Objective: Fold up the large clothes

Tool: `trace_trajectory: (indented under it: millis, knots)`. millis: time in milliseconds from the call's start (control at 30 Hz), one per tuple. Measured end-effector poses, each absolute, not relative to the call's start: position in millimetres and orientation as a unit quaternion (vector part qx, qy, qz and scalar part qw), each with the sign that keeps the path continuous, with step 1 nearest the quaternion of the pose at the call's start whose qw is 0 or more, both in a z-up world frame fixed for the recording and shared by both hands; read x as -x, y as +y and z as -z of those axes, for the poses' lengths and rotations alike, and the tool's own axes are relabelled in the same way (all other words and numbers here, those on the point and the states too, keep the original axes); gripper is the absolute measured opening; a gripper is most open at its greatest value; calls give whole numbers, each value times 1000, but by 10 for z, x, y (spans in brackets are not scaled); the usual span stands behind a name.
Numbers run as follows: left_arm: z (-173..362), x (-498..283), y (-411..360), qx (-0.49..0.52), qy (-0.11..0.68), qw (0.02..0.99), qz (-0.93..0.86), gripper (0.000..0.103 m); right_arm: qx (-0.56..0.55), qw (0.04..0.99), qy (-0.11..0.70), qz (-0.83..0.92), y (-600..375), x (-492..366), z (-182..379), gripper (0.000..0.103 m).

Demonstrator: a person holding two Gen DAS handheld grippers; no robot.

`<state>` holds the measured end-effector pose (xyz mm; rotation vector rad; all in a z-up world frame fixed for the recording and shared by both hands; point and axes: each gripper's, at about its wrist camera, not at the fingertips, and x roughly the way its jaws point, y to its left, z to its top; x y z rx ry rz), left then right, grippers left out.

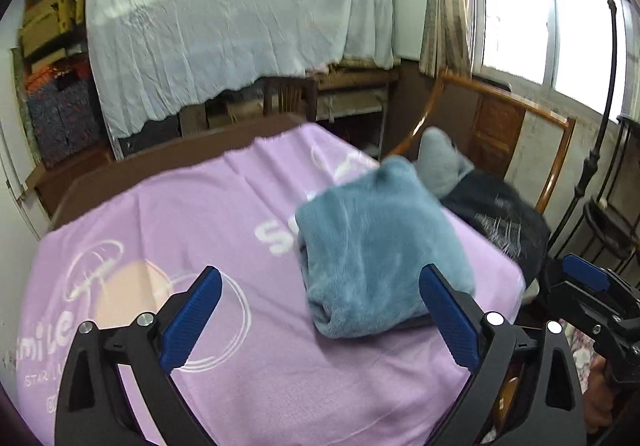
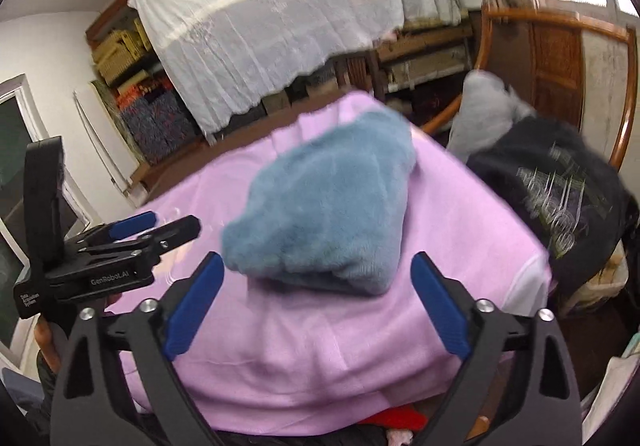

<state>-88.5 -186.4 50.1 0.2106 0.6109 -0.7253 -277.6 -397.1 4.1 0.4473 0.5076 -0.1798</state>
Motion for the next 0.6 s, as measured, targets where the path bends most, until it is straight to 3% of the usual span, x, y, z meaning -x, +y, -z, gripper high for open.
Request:
trace_trajectory:
  millis: [167,333,600]
  knots:
    - [-637,1042,-1859,-108,266,898,333,99,-166,960,206,91,-3805,2973,-368,98]
    - [-507,1049,-2013,-145,274,894,323,99,-122,958,240,101,-3705,2836,-286,98]
    - [-293,961,-2069,-135,313,880,331,99,-156,947,265,91,-3861,2666,-81,98]
